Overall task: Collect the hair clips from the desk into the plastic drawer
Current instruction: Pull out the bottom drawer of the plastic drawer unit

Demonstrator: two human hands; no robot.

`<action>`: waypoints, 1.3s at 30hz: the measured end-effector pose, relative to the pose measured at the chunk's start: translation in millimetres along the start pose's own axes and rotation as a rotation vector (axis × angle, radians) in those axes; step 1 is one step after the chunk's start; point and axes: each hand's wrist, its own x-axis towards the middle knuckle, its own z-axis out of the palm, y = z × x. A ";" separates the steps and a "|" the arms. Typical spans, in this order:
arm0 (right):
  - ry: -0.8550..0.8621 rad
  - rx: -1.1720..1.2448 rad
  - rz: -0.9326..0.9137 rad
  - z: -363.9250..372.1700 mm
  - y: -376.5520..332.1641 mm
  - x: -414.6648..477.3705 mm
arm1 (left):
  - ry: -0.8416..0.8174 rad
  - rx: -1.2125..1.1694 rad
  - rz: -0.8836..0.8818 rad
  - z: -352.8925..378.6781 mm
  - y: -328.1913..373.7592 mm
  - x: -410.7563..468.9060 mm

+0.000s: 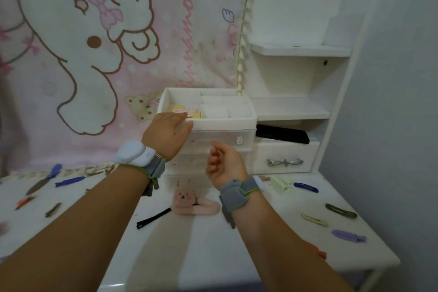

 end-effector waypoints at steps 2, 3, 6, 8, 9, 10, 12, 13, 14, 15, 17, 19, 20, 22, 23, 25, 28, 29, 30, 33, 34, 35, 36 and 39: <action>-0.015 0.046 0.036 -2.5 8.1 -11.6 | -0.041 0.009 -0.002 -4.9 2.0 2.1; -0.034 0.079 0.056 -3.1 11.9 -19.5 | -0.070 0.009 0.000 -9.0 4.0 3.1; -0.053 0.123 0.091 -5.0 20.8 -45.0 | -0.161 0.044 -0.010 -19.5 12.3 7.1; -0.015 0.117 0.093 -8.6 26.9 -60.0 | -0.224 0.122 -0.042 -23.1 20.0 8.3; 0.004 0.116 0.091 -10.5 29.0 -66.4 | -0.255 0.167 -0.061 -23.9 22.9 9.1; 0.015 0.114 0.086 -11.9 30.6 -73.2 | -0.278 0.211 -0.071 -24.6 25.8 9.7; 0.001 0.093 0.075 -14.9 30.6 -84.7 | -0.312 0.274 -0.074 -24.0 28.0 10.4; -0.015 0.071 0.076 -17.9 30.5 -88.8 | -0.323 0.295 -0.076 -22.3 27.5 10.7; -0.027 0.040 0.071 -21.6 30.3 -94.0 | -0.325 0.320 -0.073 -20.3 26.0 10.9; -0.021 0.002 0.045 -26.7 30.7 -98.9 | -0.323 0.349 -0.074 -18.4 25.3 10.3; 0.062 -0.090 -0.123 -42.7 31.9 -104.1 | -0.311 0.390 -0.100 -14.2 24.3 8.4; 0.175 -0.144 -0.388 -63.9 24.1 -106.8 | -0.312 0.415 -0.128 -11.7 29.6 8.1; 0.224 -0.175 -0.504 -74.4 15.6 -104.5 | -0.314 0.429 -0.135 -12.5 34.3 8.2; 0.365 -0.378 -0.673 -97.3 -10.7 -86.4 | -0.316 0.463 -0.139 -14.5 45.5 10.3; 0.454 -0.579 -0.718 -109.4 -26.0 -72.1 | -0.311 0.486 -0.141 -14.1 50.4 11.1; 0.572 -1.066 -0.674 -130.9 -54.9 -43.0 | -0.294 0.534 -0.167 -10.3 58.2 9.2; 0.548 -1.785 -0.383 -149.7 -84.2 -4.3 | -0.267 0.610 -0.245 -2.9 61.4 4.9; 0.524 -1.997 -0.269 -151.3 -86.9 5.9 | -0.264 0.627 -0.241 -1.2 59.6 4.6; 0.488 -2.149 -0.170 -150.9 -87.5 12.5 | -0.258 0.630 -0.226 -0.5 57.9 4.6; 0.380 -2.222 -0.061 -157.1 -73.6 29.8 | -0.265 0.622 -0.198 -1.9 53.3 5.8; 0.378 -2.198 -0.115 -158.4 -70.8 31.5 | -0.271 0.622 -0.191 -2.2 51.6 6.1; 0.399 -2.177 -0.192 -156.3 -70.8 31.0 | -0.277 0.624 -0.183 -2.0 49.3 5.9; 0.441 -2.134 -0.283 -152.1 -73.4 28.8 | -0.281 0.625 -0.171 -1.5 46.7 5.7; 0.575 -1.821 -0.671 -121.9 -91.4 7.3 | -0.273 0.607 -0.157 -1.8 41.8 7.2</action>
